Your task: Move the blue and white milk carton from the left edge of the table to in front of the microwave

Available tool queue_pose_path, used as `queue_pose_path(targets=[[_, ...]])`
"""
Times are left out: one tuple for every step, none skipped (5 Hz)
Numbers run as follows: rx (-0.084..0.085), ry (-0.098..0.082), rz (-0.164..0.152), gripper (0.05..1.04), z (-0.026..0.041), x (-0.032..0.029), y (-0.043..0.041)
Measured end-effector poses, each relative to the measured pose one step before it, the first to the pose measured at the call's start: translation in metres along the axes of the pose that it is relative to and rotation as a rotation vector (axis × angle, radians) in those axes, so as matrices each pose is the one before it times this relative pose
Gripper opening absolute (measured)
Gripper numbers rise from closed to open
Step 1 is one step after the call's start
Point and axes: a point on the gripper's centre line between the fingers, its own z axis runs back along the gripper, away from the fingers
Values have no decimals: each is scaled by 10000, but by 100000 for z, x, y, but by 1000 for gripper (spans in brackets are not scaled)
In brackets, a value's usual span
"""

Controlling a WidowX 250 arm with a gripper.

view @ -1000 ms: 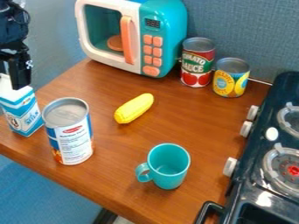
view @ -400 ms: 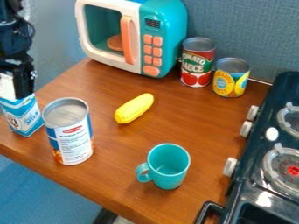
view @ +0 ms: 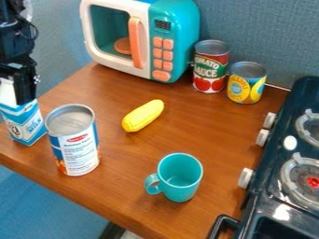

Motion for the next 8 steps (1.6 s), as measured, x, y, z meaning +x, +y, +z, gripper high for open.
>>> queue_pose_path(targets=[[-283, -133, -77, 845, 891, 503, -396], [109, -629, -294, 845, 3322, 2205, -536], [189, -875, -445, 845, 3740, 2410, -455], [-344, -9, -180, 845, -1056, 2848, 120], [298, 334, 181, 845, -1599, 2379, 184], [177, 627, -83, 845, -2358, 1555, -26], [204, 265, 75, 845, -1197, 830, 377], [-43, 367, 30, 845, -1129, 768, -338]])
